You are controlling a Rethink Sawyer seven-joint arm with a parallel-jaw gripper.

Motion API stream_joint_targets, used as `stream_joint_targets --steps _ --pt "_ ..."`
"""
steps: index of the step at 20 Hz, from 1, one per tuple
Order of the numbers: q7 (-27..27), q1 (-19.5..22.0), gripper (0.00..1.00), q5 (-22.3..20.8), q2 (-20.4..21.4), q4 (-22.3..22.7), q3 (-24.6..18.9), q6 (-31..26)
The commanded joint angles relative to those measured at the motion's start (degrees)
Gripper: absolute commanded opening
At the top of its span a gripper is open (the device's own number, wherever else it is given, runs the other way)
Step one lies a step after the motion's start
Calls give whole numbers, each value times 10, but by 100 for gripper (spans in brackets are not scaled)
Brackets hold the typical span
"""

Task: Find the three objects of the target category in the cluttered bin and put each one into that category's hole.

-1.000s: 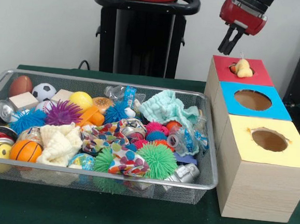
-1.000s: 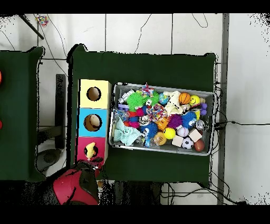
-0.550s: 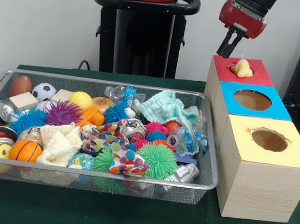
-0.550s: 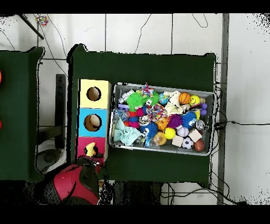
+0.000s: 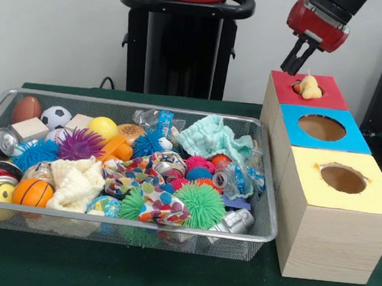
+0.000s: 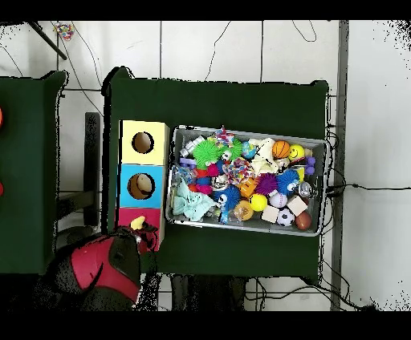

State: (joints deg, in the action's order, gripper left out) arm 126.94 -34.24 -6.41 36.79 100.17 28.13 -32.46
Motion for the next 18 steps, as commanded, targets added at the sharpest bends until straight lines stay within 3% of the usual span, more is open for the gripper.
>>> stream_joint_targets --steps 1,10,18 --pt "135 -1 0 50 -30 -81 -21 -62" --pt "89 21 0 85 -8 -47 -69 -23" --pt "28 93 0 68 16 36 -132 103"
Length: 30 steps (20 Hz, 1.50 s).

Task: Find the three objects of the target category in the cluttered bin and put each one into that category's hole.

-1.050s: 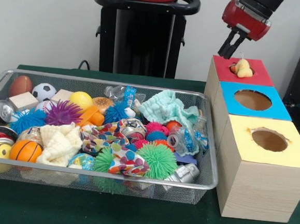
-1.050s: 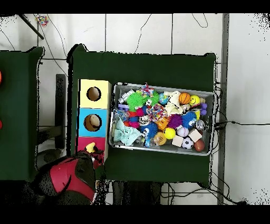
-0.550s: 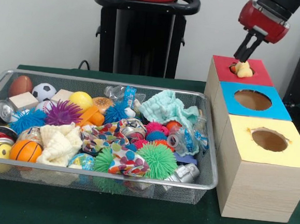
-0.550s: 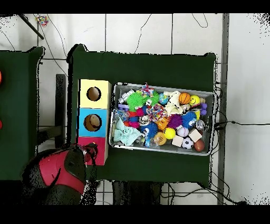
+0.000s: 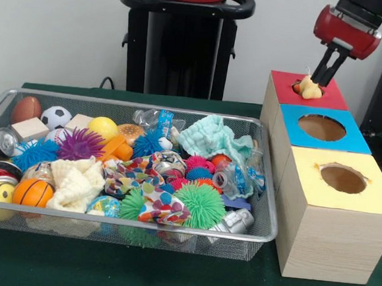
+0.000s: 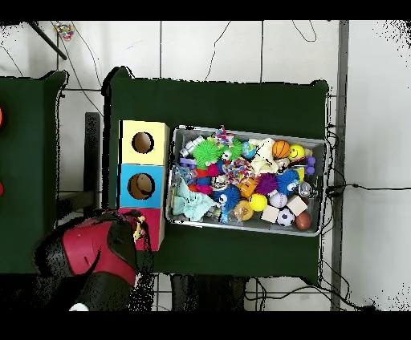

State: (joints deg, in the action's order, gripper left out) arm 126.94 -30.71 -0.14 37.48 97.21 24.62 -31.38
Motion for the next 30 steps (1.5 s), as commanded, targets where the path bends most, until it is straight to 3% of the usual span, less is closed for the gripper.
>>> stream_joint_targets --steps 1,8,12,16,20,23,30 --pt "25 63 0 -1 12 72 -99 97" --pt "40 72 0 -24 0 99 -90 122" --pt "78 63 0 -24 -24 121 -75 205" --pt "98 46 0 -19 -23 142 -53 247" --pt "111 10 0 -3 -37 152 -12 246" --pt "125 -34 0 14 -69 143 38 241" --pt "119 -30 0 22 -47 187 25 250"
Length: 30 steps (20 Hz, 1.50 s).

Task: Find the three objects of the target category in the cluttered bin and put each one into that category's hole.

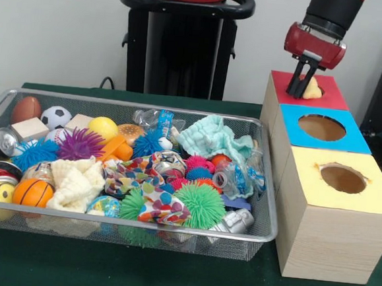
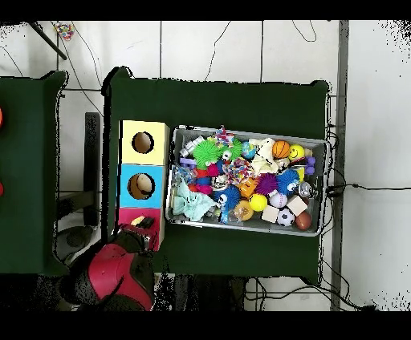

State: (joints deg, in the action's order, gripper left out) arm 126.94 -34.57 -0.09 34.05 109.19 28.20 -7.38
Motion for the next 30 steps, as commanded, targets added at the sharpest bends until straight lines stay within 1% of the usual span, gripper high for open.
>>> stream_joint_targets --steps 1,3,6,8,11,15,18,22,24,26,28,30 --pt "115 10 0 20 -4 75 -13 4" --pt "118 -6 0 21 0 85 -5 -1" --pt "120 -50 0 16 -6 96 19 -7" --pt "122 -73 0 14 -9 107 24 2" --pt "132 -104 0 25 -12 117 26 15" --pt "142 -148 0 44 -30 109 49 -18" --pt "138 -160 0 52 -37 102 62 -41" --pt "122 -147 0 56 -26 96 61 -61" --pt "113 -134 0 57 -18 97 56 -64" --pt "98 -107 0 53 1 102 39 -68" --pt "77 -70 0 45 21 109 14 -70" --pt "61 -44 0 35 32 111 5 -72"
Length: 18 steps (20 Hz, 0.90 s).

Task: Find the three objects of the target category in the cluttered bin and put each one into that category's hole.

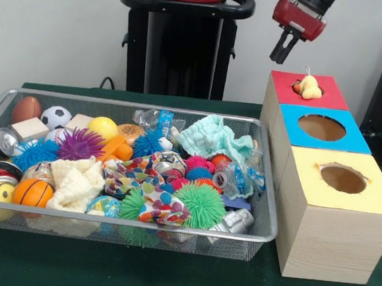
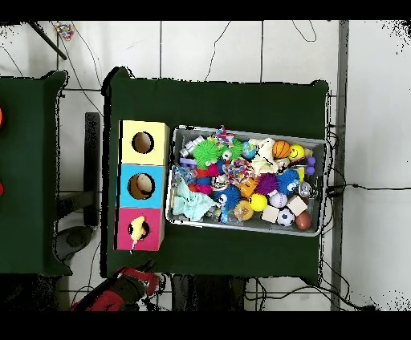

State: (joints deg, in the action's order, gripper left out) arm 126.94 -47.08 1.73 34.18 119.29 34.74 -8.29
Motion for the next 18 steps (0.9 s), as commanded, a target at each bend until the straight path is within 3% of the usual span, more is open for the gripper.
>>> stream_joint_targets --steps 1,9,18 --pt "59 84 0 13 31 7 -54 -65" --pt "23 111 0 -15 88 -18 -22 -135" --pt "40 94 0 -23 81 -39 3 -159"
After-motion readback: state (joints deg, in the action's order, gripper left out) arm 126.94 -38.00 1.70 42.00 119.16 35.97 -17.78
